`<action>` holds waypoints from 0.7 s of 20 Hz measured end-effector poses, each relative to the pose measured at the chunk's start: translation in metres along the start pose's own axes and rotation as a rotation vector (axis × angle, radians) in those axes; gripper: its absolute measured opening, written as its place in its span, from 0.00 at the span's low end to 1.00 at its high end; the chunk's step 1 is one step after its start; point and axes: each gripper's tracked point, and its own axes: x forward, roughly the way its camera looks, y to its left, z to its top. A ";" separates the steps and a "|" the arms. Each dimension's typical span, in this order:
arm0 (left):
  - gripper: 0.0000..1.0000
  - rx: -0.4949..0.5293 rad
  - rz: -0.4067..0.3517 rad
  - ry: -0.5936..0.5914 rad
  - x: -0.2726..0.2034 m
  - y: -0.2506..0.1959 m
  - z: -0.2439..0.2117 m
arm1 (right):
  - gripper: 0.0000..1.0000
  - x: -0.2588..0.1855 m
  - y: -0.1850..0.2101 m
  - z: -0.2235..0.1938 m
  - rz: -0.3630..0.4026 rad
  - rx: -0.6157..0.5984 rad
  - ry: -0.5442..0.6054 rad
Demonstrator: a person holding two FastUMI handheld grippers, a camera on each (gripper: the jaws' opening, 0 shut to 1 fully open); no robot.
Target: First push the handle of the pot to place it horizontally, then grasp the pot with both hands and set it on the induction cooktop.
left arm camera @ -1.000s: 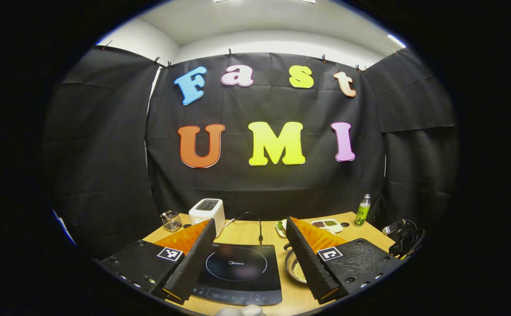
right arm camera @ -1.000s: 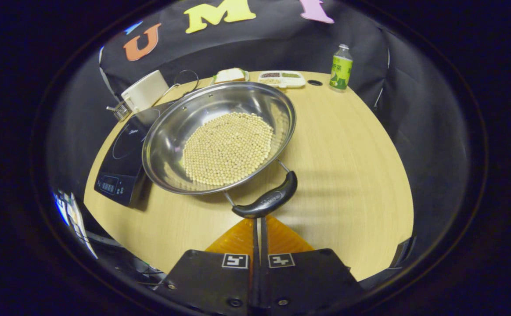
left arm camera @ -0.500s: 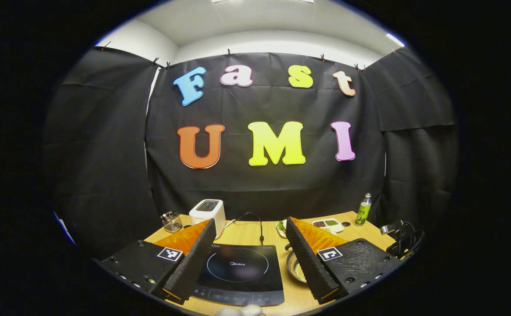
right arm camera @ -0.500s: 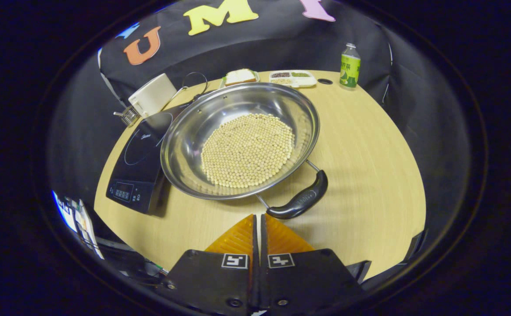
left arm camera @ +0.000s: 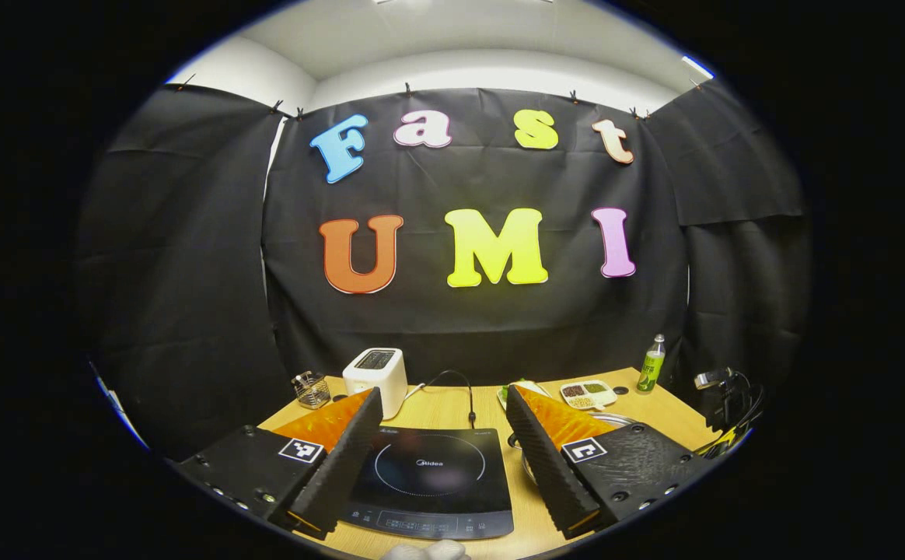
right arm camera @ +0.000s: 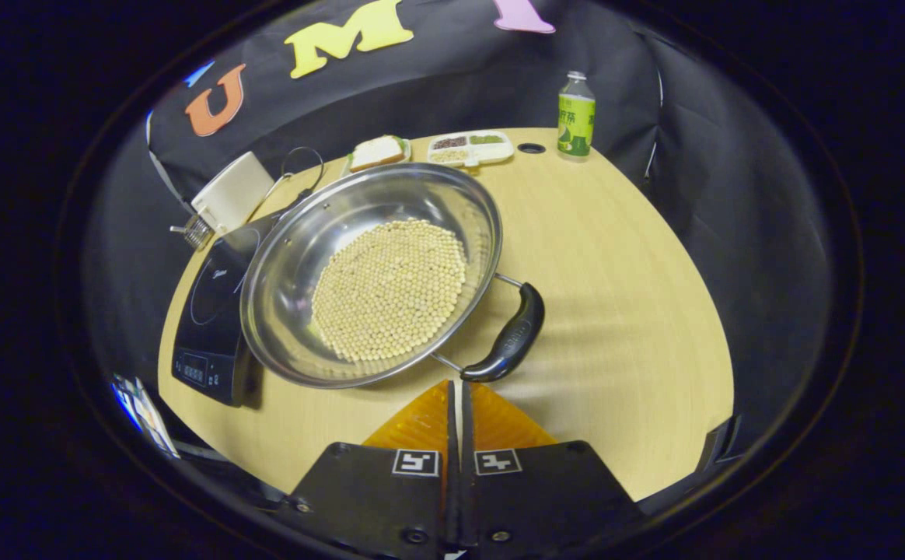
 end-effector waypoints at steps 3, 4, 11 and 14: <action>0.95 0.008 0.003 0.007 0.004 -0.001 -0.004 | 0.04 0.006 -0.012 0.008 -0.015 0.002 0.002; 0.95 0.011 0.006 0.011 0.005 -0.002 -0.007 | 0.00 0.007 -0.016 0.011 -0.022 0.005 0.002; 0.96 0.014 0.018 0.040 0.021 -0.007 -0.016 | 0.04 0.019 -0.034 0.036 -0.036 0.008 0.008; 0.96 0.025 0.025 0.043 0.028 -0.012 -0.019 | 0.01 0.027 -0.041 0.049 -0.037 0.010 0.007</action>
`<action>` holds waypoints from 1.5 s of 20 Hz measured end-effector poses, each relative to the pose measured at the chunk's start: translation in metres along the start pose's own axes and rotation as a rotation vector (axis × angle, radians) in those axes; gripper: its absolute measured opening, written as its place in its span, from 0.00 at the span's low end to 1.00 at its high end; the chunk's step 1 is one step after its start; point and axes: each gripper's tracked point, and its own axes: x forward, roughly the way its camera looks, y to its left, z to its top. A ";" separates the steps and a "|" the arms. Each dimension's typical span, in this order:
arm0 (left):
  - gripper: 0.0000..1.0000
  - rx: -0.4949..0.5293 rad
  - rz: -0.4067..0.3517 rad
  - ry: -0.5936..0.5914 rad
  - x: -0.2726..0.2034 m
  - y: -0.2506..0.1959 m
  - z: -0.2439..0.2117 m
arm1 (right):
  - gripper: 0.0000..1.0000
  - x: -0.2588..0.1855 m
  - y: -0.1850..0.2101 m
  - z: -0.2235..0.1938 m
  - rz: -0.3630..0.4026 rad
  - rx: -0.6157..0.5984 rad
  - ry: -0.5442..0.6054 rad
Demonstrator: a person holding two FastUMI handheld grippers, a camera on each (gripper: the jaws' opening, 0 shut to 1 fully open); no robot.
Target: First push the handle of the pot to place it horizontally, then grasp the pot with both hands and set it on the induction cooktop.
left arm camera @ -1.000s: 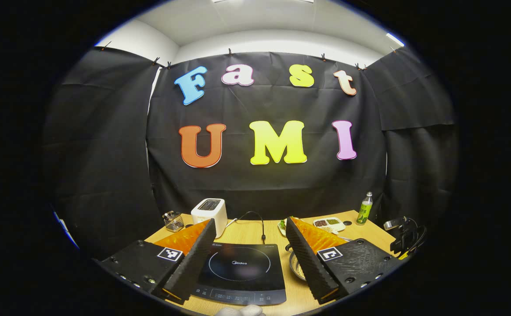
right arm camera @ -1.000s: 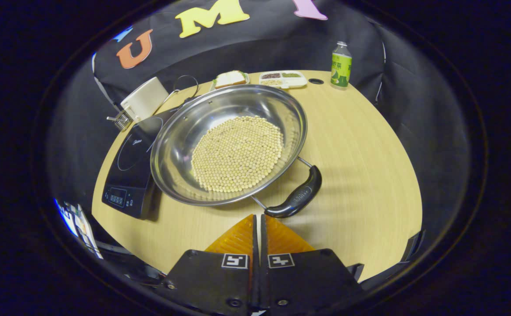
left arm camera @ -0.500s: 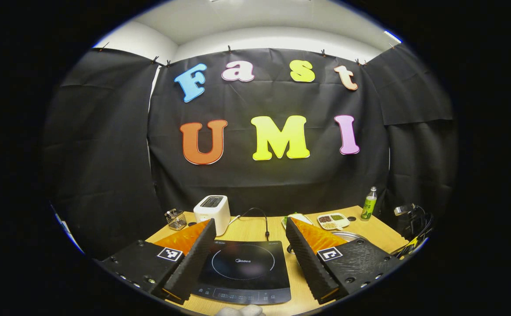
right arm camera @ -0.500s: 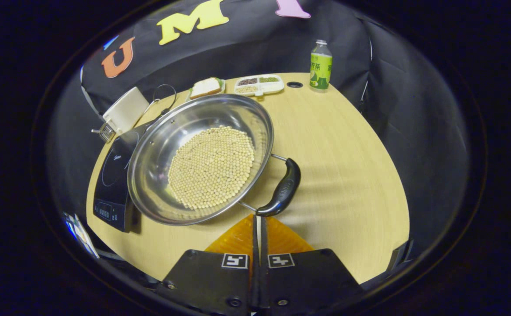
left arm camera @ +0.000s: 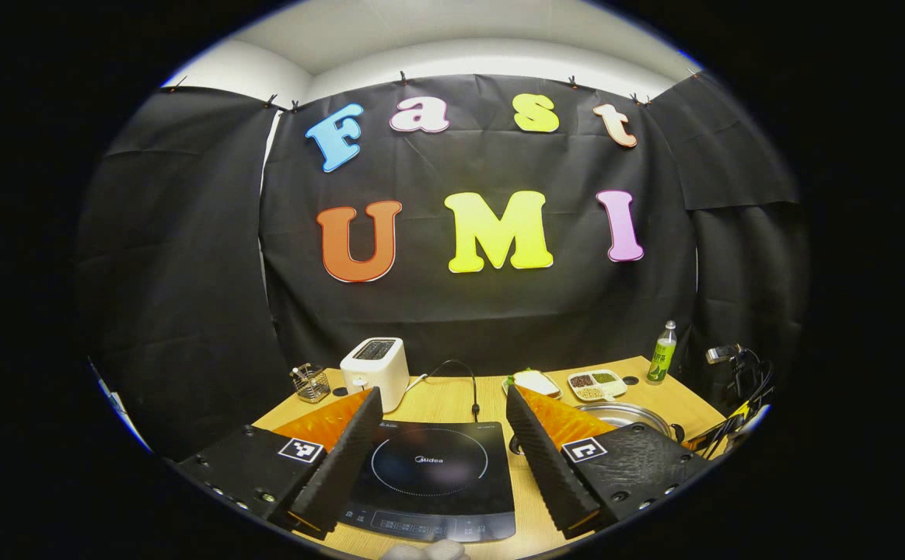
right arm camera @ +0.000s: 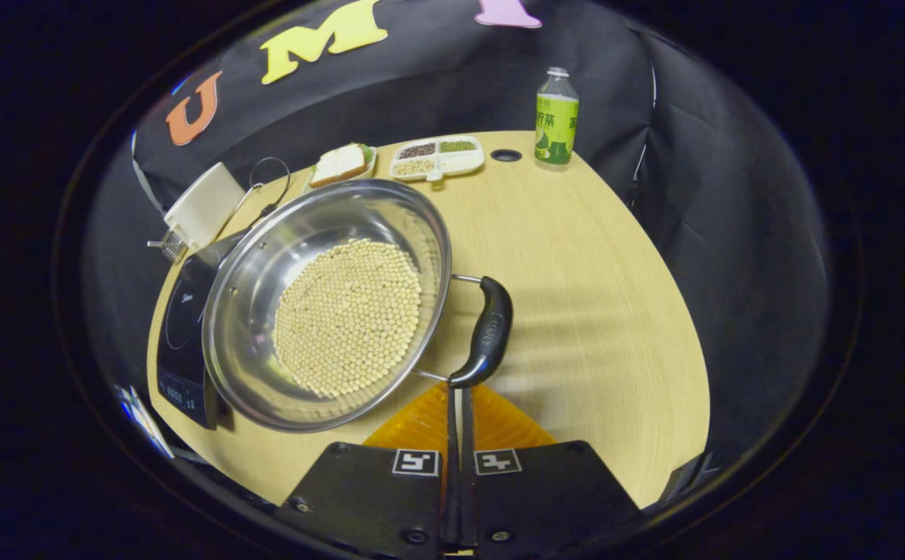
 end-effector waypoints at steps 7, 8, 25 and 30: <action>0.95 0.008 0.027 0.032 0.015 -0.013 -0.011 | 0.00 0.017 -0.020 0.035 0.000 -0.030 -0.011; 0.95 0.010 0.031 0.035 0.017 -0.015 -0.013 | 0.04 0.020 -0.022 0.039 0.001 -0.038 -0.011; 0.97 -0.049 -0.084 0.235 0.077 -0.093 -0.103 | 0.79 -0.017 -0.041 0.078 0.007 -0.143 -0.234; 0.97 -0.106 -0.085 0.390 0.101 -0.108 -0.161 | 0.82 -0.010 -0.024 0.096 0.022 -0.200 -0.256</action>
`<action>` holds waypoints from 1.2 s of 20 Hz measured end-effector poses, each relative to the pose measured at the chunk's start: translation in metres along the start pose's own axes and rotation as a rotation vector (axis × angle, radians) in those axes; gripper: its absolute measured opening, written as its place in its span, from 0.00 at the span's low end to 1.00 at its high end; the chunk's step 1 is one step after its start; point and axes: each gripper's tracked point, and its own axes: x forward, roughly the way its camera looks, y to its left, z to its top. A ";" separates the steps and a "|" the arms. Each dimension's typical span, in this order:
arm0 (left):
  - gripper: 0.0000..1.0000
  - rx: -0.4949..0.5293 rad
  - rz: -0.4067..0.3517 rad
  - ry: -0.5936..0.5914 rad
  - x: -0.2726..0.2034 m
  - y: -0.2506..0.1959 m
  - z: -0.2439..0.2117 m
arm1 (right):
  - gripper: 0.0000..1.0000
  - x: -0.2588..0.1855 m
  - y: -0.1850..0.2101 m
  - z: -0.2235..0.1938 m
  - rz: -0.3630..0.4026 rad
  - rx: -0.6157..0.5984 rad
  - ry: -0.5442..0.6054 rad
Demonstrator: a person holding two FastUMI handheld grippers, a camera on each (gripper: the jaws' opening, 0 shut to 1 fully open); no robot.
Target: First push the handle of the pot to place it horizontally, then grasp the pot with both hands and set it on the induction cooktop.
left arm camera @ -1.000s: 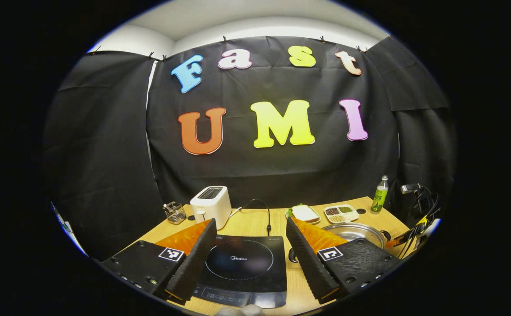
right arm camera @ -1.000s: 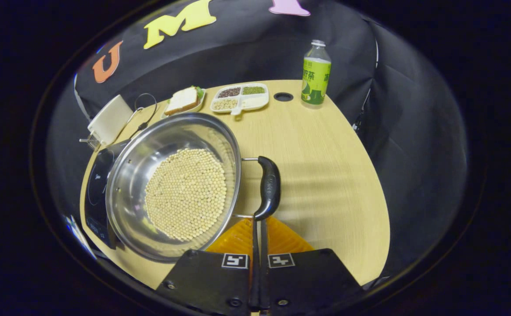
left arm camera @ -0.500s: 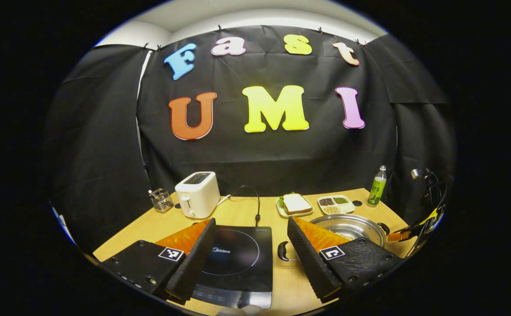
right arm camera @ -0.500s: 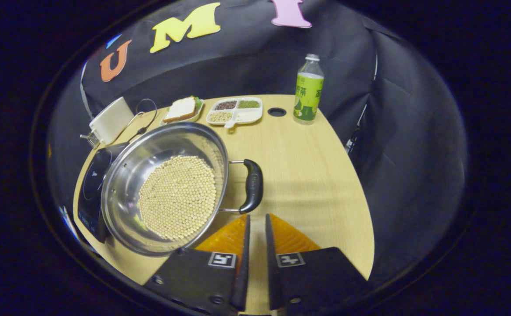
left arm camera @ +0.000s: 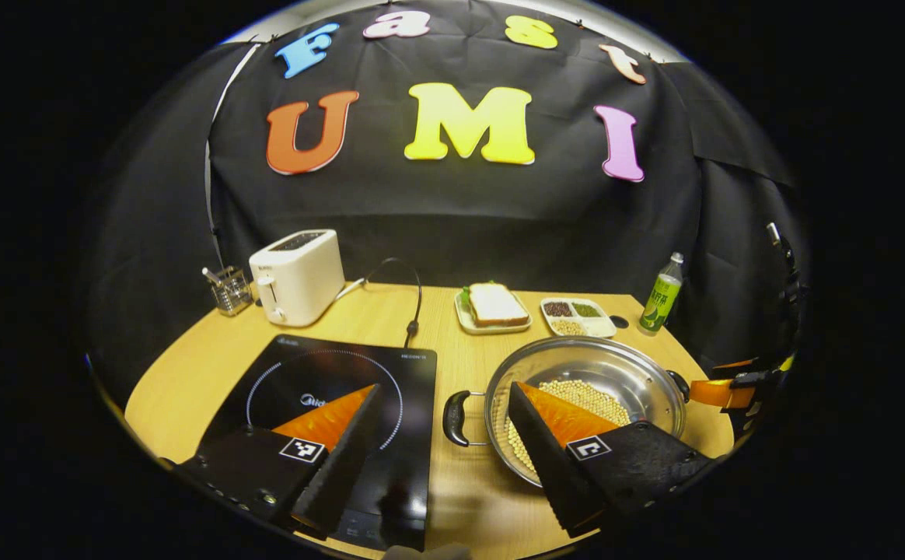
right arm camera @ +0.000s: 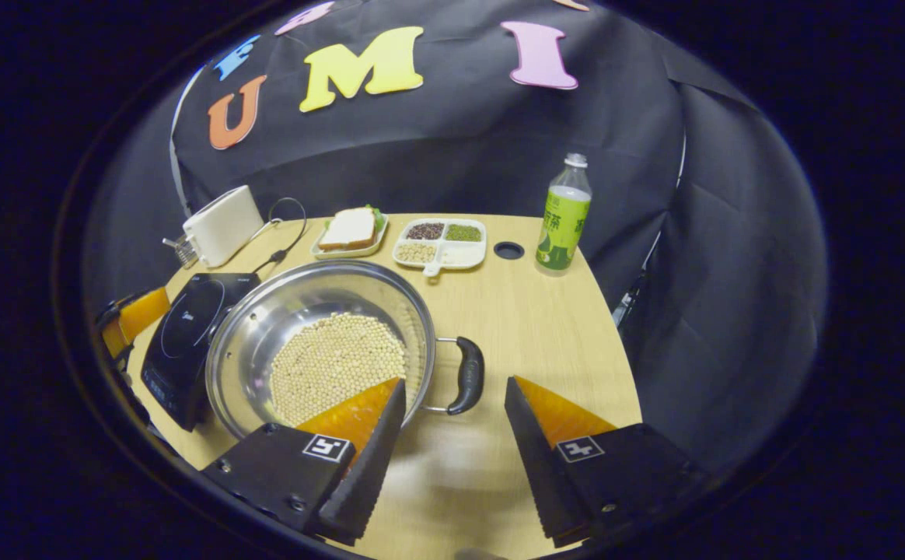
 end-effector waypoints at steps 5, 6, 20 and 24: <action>0.97 -0.001 0.028 0.098 0.036 0.001 -0.030 | 0.82 0.032 0.000 -0.005 0.006 0.001 0.052; 0.97 0.005 0.029 0.112 0.043 0.000 -0.033 | 0.82 0.038 -0.001 -0.006 0.008 0.002 0.063; 0.95 0.039 -0.027 0.212 0.078 -0.036 -0.055 | 0.70 0.079 0.007 -0.019 0.054 0.014 0.157; 0.76 0.055 0.019 0.222 0.081 -0.025 -0.058 | 0.72 0.081 0.007 -0.024 0.051 0.047 0.188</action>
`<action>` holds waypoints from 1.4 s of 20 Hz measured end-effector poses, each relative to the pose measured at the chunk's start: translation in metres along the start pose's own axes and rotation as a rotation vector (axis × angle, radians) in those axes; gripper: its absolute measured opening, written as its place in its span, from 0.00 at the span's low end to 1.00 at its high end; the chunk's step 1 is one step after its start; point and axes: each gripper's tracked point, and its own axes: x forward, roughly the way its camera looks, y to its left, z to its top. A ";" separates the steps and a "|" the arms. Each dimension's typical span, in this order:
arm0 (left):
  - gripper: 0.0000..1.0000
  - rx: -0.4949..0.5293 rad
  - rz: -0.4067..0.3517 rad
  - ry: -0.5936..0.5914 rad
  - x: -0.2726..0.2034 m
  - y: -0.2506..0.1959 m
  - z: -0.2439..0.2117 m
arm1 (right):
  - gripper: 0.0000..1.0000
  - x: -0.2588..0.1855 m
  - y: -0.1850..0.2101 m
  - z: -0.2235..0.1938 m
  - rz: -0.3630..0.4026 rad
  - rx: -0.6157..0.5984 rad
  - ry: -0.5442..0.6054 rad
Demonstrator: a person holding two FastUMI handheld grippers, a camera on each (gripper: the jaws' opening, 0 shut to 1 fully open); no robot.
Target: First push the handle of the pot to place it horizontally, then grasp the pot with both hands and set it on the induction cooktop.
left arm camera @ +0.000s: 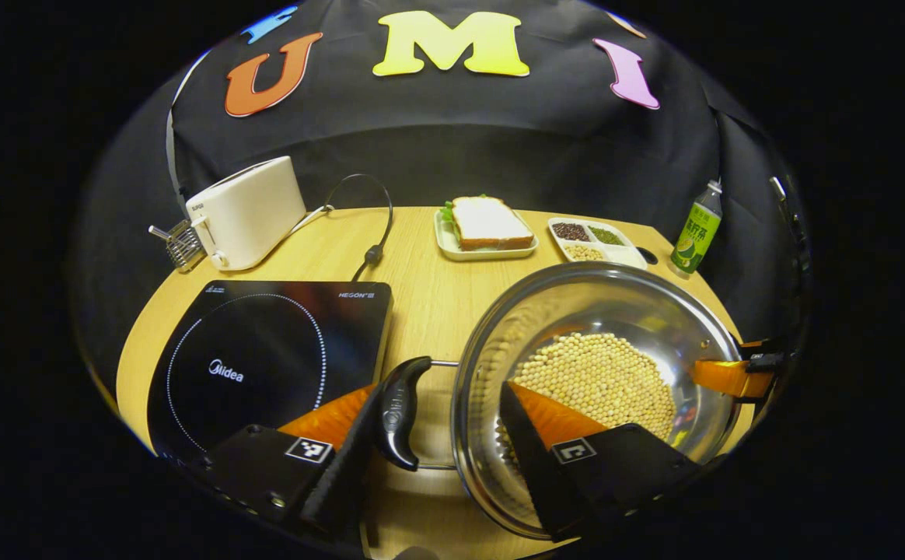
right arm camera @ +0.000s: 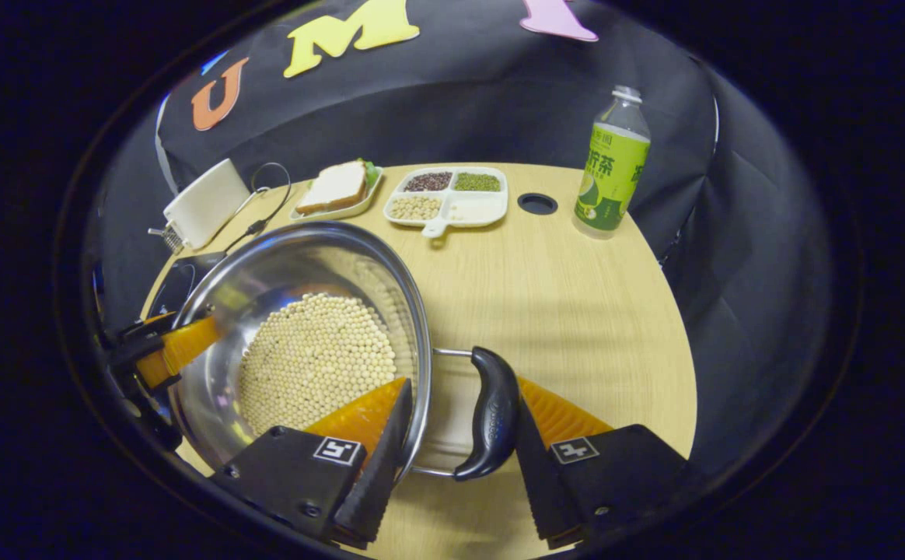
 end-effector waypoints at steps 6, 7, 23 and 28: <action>0.65 -0.009 0.003 0.071 -0.003 0.000 -0.003 | 0.62 -0.006 0.002 -0.001 -0.013 0.016 0.029; 0.63 -0.008 0.000 0.071 -0.005 0.001 -0.003 | 0.59 -0.008 0.002 0.001 -0.014 0.016 0.027; 0.63 0.029 0.003 -0.023 -0.081 0.074 0.038 | 0.58 -0.089 0.085 0.019 0.005 0.039 -0.043; 0.63 0.037 0.001 -0.054 -0.107 0.125 0.046 | 0.58 -0.115 0.143 0.017 0.005 0.047 -0.076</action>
